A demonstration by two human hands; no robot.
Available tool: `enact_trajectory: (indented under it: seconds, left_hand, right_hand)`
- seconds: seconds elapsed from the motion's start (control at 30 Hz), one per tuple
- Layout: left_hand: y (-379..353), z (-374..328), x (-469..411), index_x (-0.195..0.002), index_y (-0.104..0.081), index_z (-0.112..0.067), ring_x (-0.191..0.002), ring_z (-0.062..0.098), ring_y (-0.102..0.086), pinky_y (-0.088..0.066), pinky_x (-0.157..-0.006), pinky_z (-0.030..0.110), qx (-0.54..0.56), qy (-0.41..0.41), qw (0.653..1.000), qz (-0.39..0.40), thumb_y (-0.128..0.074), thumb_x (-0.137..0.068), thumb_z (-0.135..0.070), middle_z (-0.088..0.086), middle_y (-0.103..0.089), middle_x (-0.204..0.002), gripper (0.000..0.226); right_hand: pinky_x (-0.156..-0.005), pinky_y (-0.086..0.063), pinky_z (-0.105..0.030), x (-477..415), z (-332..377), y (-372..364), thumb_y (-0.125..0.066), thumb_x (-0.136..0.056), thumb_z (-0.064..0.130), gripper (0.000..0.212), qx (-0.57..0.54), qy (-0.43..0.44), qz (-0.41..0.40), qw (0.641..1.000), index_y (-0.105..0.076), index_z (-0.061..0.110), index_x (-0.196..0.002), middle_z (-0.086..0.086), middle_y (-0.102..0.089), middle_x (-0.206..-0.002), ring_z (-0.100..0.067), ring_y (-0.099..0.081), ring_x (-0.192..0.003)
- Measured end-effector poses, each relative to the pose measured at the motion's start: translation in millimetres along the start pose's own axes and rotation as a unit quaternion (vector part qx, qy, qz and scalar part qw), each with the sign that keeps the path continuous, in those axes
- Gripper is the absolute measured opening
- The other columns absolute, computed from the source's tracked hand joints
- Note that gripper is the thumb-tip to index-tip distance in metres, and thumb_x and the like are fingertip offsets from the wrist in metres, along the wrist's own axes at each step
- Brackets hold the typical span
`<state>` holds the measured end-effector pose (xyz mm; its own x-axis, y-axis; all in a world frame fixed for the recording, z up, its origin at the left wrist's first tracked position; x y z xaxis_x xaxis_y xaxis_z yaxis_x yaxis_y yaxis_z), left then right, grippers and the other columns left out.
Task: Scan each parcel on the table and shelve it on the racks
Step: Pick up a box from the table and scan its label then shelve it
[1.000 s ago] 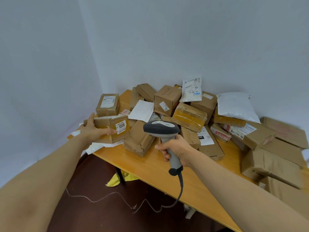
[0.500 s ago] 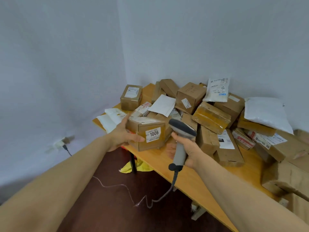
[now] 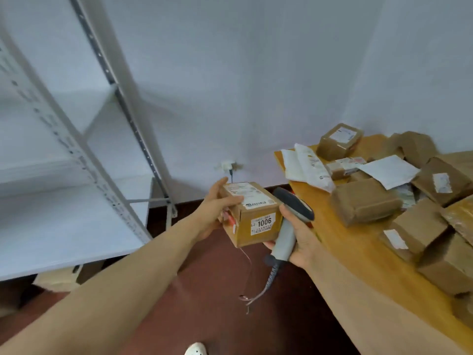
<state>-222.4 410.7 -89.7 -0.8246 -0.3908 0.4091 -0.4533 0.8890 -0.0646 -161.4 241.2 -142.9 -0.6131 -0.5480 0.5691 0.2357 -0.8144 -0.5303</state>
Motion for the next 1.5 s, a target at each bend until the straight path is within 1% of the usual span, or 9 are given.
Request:
enact_trajectory:
  seconds: [0.13, 0.2, 0.27, 0.43, 0.6, 0.83, 1.07, 1.2, 1.5]
  left_hand:
    - [97.5, 13.3, 46.9, -0.153, -0.008, -0.022, -0.109, 0.023, -0.063, -0.055, -0.081, 0.037, 0.072, -0.024, 0.994, -0.08, -0.088, -0.061, -0.017, 0.006, -0.054, -0.135, 0.123]
    - [133.1, 17.2, 75.0, -0.147, -0.025, -0.015, -0.096, 0.015, -0.069, -0.056, -0.072, 0.026, 0.084, -0.028, 0.992, -0.095, -0.085, -0.064, -0.015, 0.005, -0.066, -0.118, 0.102]
    - [181.1, 23.3, 113.9, -0.139, -0.036, -0.027, -0.097, 0.014, -0.067, -0.055, -0.081, 0.031, 0.078, -0.029, 0.991, -0.105, -0.076, -0.078, -0.017, 0.0, -0.069, -0.112, 0.074]
    - [289.4, 42.8, 199.9, -0.132, -0.021, -0.06, -0.114, 0.03, -0.059, -0.053, -0.088, 0.054, 0.112, 0.002, 0.982, -0.15, -0.078, -0.076, -0.031, 0.007, -0.061, -0.125, 0.085]
    - [431.8, 51.1, 304.1, -0.133, -0.02, -0.064, -0.111, 0.029, -0.06, -0.053, -0.09, 0.051, 0.122, -0.047, 0.954, -0.269, -0.071, -0.085, -0.028, 0.007, -0.061, -0.123, 0.079]
    - [571.4, 39.1, 403.5, -0.138, -0.028, -0.059, -0.11, 0.026, -0.061, -0.056, -0.078, 0.041, 0.114, -0.081, 0.918, -0.371, -0.07, -0.084, -0.033, 0.006, -0.06, -0.124, 0.072]
    - [683.0, 2.8, 408.5, -0.135, -0.049, -0.04, -0.106, 0.024, -0.062, -0.055, -0.082, 0.036, 0.129, -0.123, 0.881, -0.438, -0.062, -0.088, -0.042, 0.005, -0.065, -0.115, 0.049]
    - [753.0, -26.0, 391.0, -0.129, -0.055, -0.027, -0.098, 0.02, -0.063, -0.053, -0.072, 0.032, 0.149, -0.135, 0.858, -0.472, -0.057, -0.091, -0.045, 0.004, -0.068, -0.105, 0.042]
    - [909.4, -77.1, 328.3, -0.11, -0.06, -0.022, -0.087, 0.021, -0.063, -0.05, -0.07, 0.033, 0.201, -0.082, 0.817, -0.534, -0.058, -0.09, -0.046, 0.007, -0.069, -0.091, 0.031]
  right_hand:
    - [-0.084, -0.054, -0.054, 0.6, -49.1, -77.0, -0.083, -0.058, 0.031, 0.072, 0.062, -0.03, 0.061, 0.996, -0.06, 0.012, -0.124, -0.014, -0.071, -0.112, -0.035, -0.066, -0.105]
    - [-0.088, -0.052, -0.056, 6.9, -69.5, -111.2, -0.083, -0.058, 0.031, 0.067, 0.096, -0.039, 0.081, 0.991, -0.062, 0.012, -0.119, -0.014, -0.072, -0.11, -0.035, -0.067, -0.103]
    - [-0.091, -0.051, -0.056, 12.2, -103.2, -159.9, -0.082, -0.061, 0.026, 0.064, 0.116, -0.06, 0.12, 0.984, -0.061, 0.012, -0.12, -0.015, -0.072, -0.11, -0.035, -0.066, -0.104]
    - [-0.089, -0.052, -0.053, 28.2, -184.5, -276.5, -0.09, -0.047, 0.022, 0.081, 0.167, -0.072, 0.189, 0.965, -0.061, 0.011, -0.122, -0.016, -0.071, -0.111, -0.034, -0.066, -0.106]
    - [-0.076, -0.055, -0.045, 65.0, -293.1, -418.7, -0.078, -0.064, 0.025, 0.05, 0.22, -0.084, 0.288, 0.928, -0.065, 0.01, -0.11, -0.011, -0.074, -0.094, -0.029, -0.067, -0.092]
    - [-0.08, -0.057, -0.043, 97.7, -378.0, -559.2, -0.074, -0.07, 0.038, 0.054, 0.278, -0.058, 0.365, 0.887, -0.064, 0.009, -0.115, -0.019, -0.072, -0.104, -0.038, -0.069, -0.097]
    - [-0.072, -0.058, -0.04, 73.1, -398.9, -690.2, -0.073, -0.078, 0.035, 0.042, 0.331, 0.01, 0.393, 0.858, -0.065, 0.013, -0.113, -0.013, -0.075, -0.097, -0.032, -0.071, -0.09]
    - [-0.059, -0.054, -0.031, 40.8, -409.8, -771.9, -0.075, -0.079, 0.031, 0.025, 0.346, 0.035, 0.405, 0.846, -0.067, 0.016, -0.097, -0.007, -0.075, -0.079, -0.022, -0.068, -0.066]
    - [-0.055, -0.055, -0.028, -53.0, -458.3, -937.5, -0.076, -0.081, 0.029, 0.037, 0.352, -0.048, 0.428, 0.831, -0.065, 0.006, -0.108, -0.012, -0.075, -0.087, -0.025, -0.07, -0.066]
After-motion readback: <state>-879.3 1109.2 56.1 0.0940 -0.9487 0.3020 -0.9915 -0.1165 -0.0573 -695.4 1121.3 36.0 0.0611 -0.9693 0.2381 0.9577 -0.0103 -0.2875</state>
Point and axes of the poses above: each hand's wrist, its own x-axis away from the middle knuckle, its own y-axis out of the back of the hand, z = x × y, the point moved 9 cm from there along -x, towards the middle knuckle
